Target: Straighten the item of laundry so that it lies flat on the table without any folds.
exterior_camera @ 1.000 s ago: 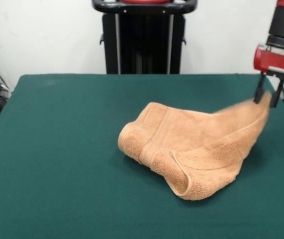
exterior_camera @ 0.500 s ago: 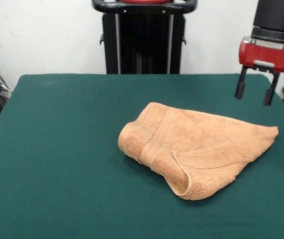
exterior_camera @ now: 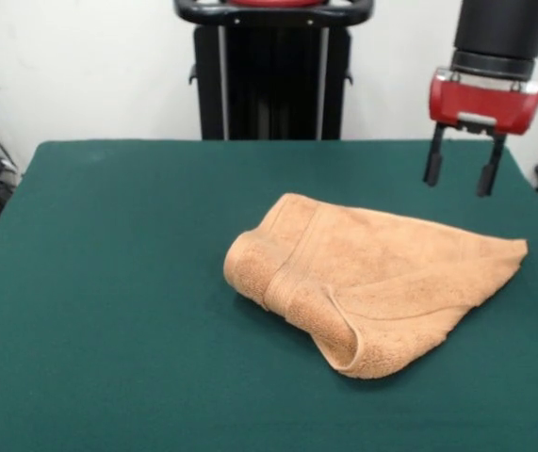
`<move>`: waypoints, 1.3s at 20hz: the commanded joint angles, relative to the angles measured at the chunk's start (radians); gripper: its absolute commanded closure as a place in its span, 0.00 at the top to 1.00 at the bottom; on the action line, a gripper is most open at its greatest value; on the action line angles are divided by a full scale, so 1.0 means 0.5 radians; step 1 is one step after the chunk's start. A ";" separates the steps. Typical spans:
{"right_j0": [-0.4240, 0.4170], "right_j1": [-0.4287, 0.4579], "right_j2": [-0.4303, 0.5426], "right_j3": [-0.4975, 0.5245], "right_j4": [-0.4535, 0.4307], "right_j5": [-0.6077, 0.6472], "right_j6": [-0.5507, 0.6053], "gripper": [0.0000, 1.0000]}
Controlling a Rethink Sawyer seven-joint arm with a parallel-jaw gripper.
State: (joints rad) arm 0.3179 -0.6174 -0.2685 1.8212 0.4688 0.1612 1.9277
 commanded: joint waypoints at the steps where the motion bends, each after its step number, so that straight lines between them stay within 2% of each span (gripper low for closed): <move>1: -0.246 -0.072 0.391 0.064 -0.260 0.062 -0.052 1.00; 10: -0.596 -0.101 0.547 -0.058 -0.524 0.162 -0.110 1.00; 14: -0.687 -0.099 0.592 -0.122 -0.576 0.229 -0.068 1.00; 19: -0.684 -0.053 0.522 -0.190 -0.531 0.230 0.121 1.00; 26: -0.532 0.007 0.327 -0.274 -0.453 0.322 0.297 1.00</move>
State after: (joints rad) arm -0.0173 -0.6650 -0.1288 1.7474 0.2273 0.1735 1.9277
